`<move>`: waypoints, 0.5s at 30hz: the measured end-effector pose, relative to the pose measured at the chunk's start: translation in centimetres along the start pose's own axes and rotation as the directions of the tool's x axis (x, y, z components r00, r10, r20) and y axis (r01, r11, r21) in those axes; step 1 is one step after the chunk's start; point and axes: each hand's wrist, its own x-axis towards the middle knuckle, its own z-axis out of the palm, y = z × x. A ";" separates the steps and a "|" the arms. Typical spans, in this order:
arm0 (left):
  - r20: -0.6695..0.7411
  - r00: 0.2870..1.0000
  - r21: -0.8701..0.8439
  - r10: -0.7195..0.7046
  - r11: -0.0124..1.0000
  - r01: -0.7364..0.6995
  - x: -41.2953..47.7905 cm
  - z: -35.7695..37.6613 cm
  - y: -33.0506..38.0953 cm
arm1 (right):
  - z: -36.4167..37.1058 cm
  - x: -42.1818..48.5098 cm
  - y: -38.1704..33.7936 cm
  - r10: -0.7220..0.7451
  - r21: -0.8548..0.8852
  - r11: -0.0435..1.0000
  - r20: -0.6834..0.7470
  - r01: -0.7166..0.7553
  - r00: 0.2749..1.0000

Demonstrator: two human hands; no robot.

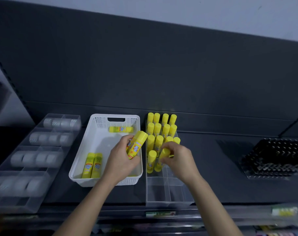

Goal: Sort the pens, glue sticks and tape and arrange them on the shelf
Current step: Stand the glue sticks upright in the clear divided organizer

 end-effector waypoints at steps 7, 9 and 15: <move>-0.018 1.000 -0.061 -0.021 0.998 0.020 0.0 -0.1 -0.2 | 1.5 0.1 0.0 -0.004 -0.067 0.998 0.051 0.008 0.999; -0.020 1.000 -0.077 -0.021 0.997 0.020 0.0 -0.1 -0.2 | 1.3 0.0 -0.1 -0.008 -0.096 0.995 0.057 0.014 0.998; -0.013 1.000 -0.087 0.012 0.996 -0.014 0.1 0.1 -0.7 | 0.3 0.3 -3.5 -0.131 0.042 0.989 -0.191 0.141 0.973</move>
